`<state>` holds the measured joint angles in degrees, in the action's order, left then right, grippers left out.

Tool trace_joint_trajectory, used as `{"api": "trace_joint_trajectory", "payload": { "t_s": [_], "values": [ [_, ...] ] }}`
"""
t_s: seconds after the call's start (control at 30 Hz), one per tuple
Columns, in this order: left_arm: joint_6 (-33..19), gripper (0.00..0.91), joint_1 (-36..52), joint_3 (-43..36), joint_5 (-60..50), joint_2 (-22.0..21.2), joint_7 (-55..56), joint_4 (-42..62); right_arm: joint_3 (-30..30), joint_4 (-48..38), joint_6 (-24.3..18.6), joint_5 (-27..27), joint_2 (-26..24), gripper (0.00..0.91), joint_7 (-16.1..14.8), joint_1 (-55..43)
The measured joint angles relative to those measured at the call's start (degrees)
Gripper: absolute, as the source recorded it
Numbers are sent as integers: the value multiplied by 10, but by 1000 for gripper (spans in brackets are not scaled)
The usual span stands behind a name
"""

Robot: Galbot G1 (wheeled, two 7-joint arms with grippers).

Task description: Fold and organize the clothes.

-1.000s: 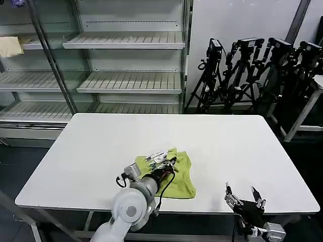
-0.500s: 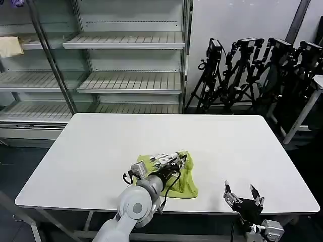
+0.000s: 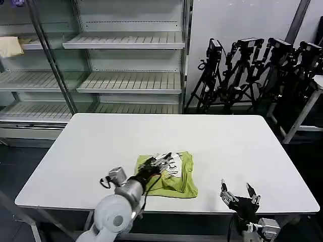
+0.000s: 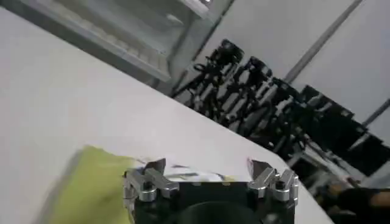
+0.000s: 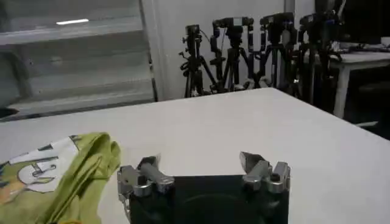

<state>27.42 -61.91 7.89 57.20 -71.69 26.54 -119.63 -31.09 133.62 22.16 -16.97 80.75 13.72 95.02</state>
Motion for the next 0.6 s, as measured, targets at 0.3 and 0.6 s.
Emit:
{"api": "trace_joint_trajectory", "payload": {
  "t_s": [0.3,0.6],
  "values": [
    [10,907,-48,47,-25,37,-20,-5,-5,2,0,-6,-5,907,0,1],
    [21,907,-57,55,-14,38,-23,12,-12,10,0,-9,4,907,0,5]
  ]
}}
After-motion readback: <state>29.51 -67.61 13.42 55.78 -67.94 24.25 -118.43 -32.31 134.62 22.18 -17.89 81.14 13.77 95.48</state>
